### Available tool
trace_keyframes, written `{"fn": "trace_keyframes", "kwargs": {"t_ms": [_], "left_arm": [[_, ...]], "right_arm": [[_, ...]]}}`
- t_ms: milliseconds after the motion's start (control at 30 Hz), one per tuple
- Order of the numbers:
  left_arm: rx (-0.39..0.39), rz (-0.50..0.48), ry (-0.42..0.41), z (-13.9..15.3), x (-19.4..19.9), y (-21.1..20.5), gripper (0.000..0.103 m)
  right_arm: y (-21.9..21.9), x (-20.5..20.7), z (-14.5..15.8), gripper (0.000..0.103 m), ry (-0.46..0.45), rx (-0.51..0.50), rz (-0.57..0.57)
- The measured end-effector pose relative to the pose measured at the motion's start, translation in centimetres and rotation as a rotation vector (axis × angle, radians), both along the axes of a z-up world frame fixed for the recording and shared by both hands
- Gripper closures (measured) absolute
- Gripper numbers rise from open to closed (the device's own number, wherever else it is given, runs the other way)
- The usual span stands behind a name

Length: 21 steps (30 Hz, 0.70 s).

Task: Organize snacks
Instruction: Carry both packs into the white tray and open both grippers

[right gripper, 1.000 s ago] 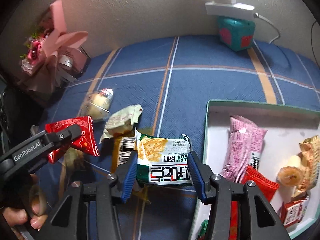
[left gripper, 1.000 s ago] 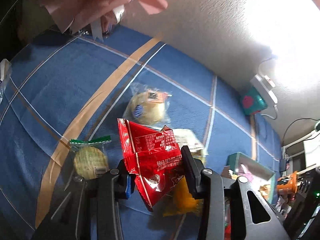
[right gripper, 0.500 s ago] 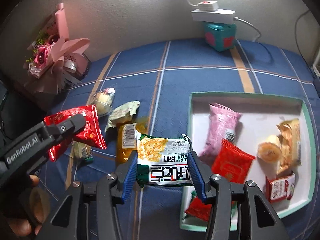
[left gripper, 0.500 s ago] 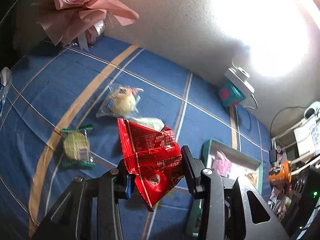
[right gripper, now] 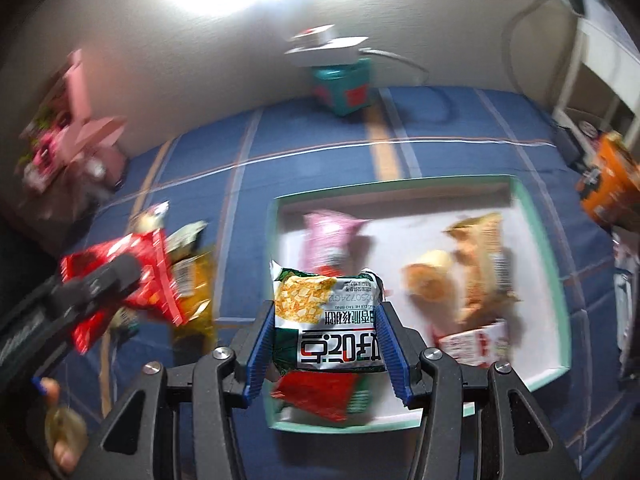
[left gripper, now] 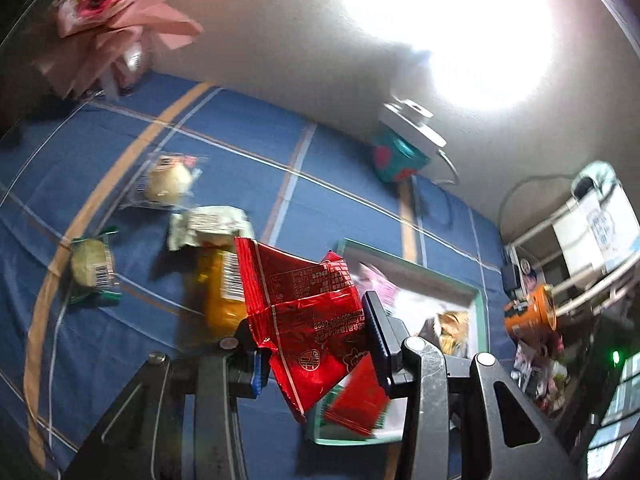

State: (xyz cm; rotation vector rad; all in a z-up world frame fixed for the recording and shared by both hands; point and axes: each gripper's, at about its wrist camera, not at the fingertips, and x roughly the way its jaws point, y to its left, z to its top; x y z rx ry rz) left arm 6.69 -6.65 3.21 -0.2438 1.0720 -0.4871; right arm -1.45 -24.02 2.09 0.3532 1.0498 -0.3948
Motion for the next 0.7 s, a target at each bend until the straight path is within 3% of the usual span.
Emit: {"fn": "trace_keyframes", "kwargs": {"t_ms": [367,700], "left_arm": [[0.05,-0.234,-0.036,-0.6,-4.4,-8.6,0.06],[0.12,-0.352,-0.077,-2.6,-6.0,-14.5,0.06]], "right_arm": [[-10.6,-4.6,-0.2,0.05,0.025,-0.015,-0.288],[-14.4,-6.2,-1.9,0.05,0.048,-0.003,-0.386]]}}
